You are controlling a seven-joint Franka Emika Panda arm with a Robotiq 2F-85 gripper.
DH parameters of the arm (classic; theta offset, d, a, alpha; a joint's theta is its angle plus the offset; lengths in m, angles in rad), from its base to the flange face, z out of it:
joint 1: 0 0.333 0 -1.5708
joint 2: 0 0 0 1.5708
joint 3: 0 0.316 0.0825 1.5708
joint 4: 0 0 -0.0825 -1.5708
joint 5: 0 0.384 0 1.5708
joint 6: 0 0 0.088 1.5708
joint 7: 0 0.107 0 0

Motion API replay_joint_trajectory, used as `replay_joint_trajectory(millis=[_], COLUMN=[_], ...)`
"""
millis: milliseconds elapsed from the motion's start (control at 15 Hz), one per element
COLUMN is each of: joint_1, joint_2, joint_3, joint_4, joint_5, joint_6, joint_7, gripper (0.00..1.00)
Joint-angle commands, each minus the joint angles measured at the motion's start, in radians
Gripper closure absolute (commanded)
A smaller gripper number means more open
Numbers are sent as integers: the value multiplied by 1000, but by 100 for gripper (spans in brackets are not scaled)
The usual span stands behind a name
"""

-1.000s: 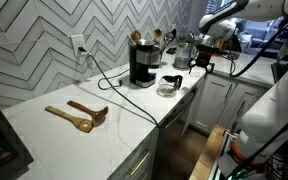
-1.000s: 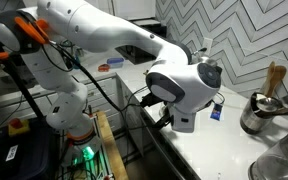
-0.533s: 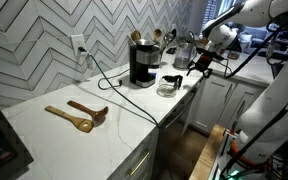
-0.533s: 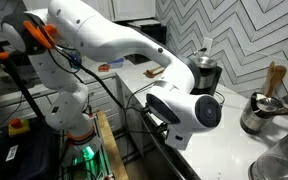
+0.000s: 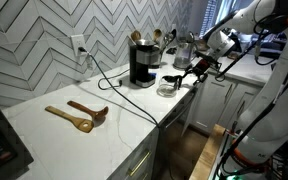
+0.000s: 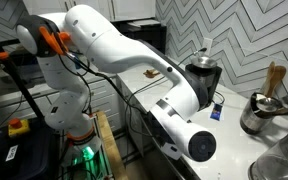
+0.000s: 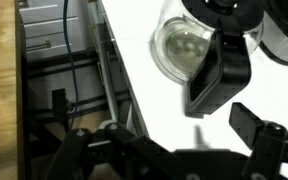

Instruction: Pick up the coffee jar and slot it into the coffee machine

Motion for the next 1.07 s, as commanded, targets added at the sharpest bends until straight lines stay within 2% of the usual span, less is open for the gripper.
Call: replay_joint_trajectory(millis=[0, 133, 467, 733, 1000], joint_1=[-11, 2, 3, -11, -14], joint_2=[58, 32, 49, 81, 108], joint_3=[-5, -2, -1, 0, -2], joint_4=[34, 13, 27, 37, 45], joint_5=[71, 40, 43, 166, 231], joint_6=[-49, -15, -15, -60, -89], joint_7=[-10, -4, -6, -34, -36], gripper=[0, 0, 0, 0, 0])
